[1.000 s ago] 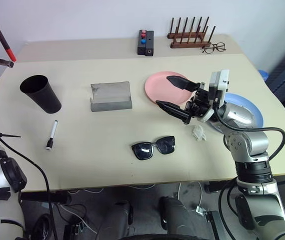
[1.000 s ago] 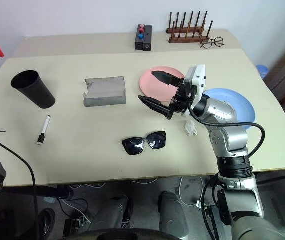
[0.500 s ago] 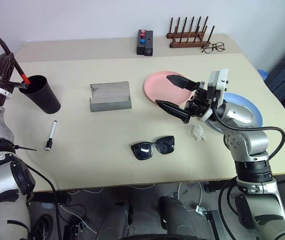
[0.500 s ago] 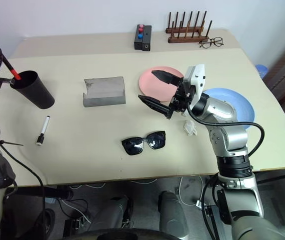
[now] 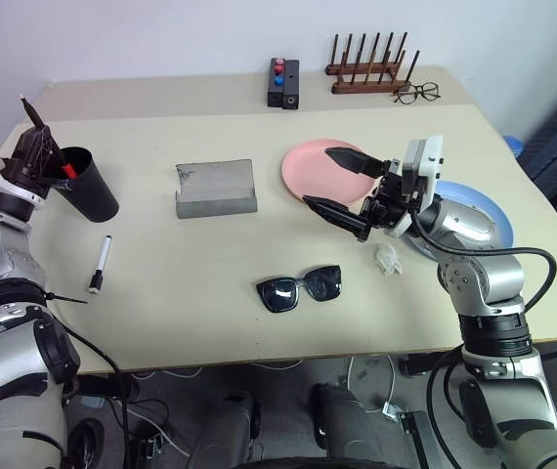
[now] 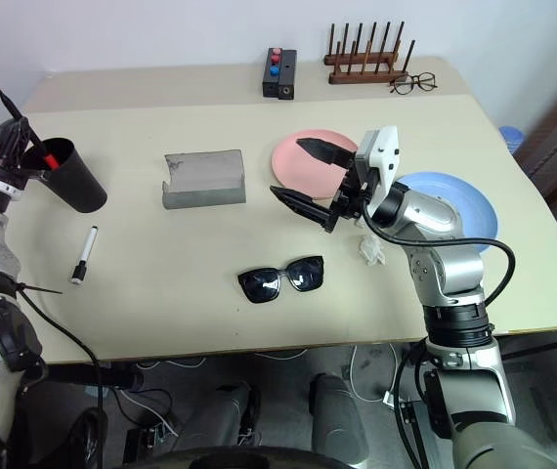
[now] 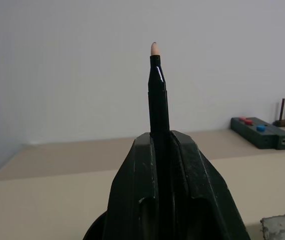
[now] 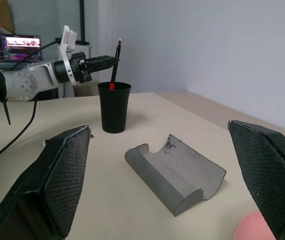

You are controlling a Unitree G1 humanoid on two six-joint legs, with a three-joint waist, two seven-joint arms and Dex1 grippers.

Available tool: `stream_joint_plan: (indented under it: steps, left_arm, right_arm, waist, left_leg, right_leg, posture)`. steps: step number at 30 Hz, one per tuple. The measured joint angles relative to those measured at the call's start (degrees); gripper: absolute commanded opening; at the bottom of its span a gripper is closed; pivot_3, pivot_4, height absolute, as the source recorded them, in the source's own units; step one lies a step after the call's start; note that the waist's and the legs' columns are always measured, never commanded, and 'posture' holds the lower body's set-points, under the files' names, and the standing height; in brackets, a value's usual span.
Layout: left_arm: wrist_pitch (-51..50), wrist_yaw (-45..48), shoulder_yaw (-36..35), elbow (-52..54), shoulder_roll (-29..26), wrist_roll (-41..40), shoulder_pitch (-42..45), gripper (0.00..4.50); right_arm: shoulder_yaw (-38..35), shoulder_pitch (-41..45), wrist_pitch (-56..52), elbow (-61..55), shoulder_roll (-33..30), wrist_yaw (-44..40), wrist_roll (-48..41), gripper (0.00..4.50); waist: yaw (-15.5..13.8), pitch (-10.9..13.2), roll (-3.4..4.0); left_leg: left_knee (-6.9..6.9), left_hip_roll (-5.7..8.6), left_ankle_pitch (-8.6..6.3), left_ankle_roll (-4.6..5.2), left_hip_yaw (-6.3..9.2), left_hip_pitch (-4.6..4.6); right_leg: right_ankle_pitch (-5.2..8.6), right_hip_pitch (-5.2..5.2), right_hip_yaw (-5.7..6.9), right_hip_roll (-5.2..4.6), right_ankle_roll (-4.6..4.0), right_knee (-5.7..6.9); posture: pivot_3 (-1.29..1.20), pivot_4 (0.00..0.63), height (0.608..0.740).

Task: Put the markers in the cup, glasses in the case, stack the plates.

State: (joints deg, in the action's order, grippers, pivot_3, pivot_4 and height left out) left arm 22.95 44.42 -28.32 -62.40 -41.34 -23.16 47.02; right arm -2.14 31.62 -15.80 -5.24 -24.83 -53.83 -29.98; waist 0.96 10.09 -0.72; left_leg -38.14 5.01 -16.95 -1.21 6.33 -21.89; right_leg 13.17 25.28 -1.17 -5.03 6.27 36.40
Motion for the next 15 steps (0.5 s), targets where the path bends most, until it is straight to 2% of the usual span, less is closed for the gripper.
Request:
stream_joint_plan:
  steps: [2, 4, 6, 11, 15]
  left_arm:
    - [0.08, 0.03, 0.00, 0.00, 0.03, 0.00, 0.00, 2.57]
    - [0.12, 0.08, 0.00, 0.01, 0.27, 0.00, 0.00, 3.71]
    - [0.12, 0.14, 0.00, 0.02, 0.38, -0.01, -0.01, 4.44]
    - [-0.19, 0.23, 0.46, 3.55, 0.51, 0.01, -0.90, 4.44]
    - [-8.91, 0.69, 1.48, 14.06, 0.42, -1.16, -4.13, 4.44]
  right_arm:
    - [0.00, 0.00, 0.00, -0.03, 0.00, 0.02, 0.04, 4.50]
    - [0.00, 0.00, 0.01, -0.04, 0.00, 0.04, 0.18, 4.50]
    - [0.00, 0.00, 0.02, -0.04, 0.00, 0.04, 0.32, 4.50]
    - [0.03, 0.00, 0.58, -0.04, 0.04, 0.02, 0.47, 4.50]
    - [0.04, 0.03, 1.04, -0.03, 0.01, -0.04, 0.48, 4.50]
  waist:
    - [-0.01, 0.00, 0.00]
    - [-0.01, 0.00, 0.00]
    - [-0.02, 0.00, 0.00]
    - [-0.01, 0.00, 0.00]
    - [0.04, 0.00, 0.00]
  left_leg:
    - [0.00, 0.00, 0.00, 0.00, 0.00, 0.00]
    - [0.00, 0.00, 0.00, 0.00, 0.00, 0.00]
    - [0.00, 0.00, 0.00, 0.00, 0.00, 0.00]
    - [0.00, 0.00, 0.00, 0.00, 0.00, -0.01]
    - [0.00, -0.01, 0.00, 0.00, 0.01, -0.01]
  right_leg:
    - [0.00, 0.00, 0.00, 0.00, 0.00, 0.00]
    - [0.00, 0.00, 0.00, 0.00, 0.00, 0.00]
    - [0.00, -0.01, 0.00, 0.00, 0.00, 0.00]
    - [0.00, 0.00, 0.00, -0.01, 0.00, 0.00]
    - [0.00, 0.01, -0.02, 0.00, 0.00, 0.02]
  posture:
    - [0.00, 0.150, 0.740]
    - [0.00, 0.150, 0.740]
    - [0.00, 0.150, 0.740]
    - [0.00, 0.150, 0.740]
    - [0.00, 0.150, 0.740]
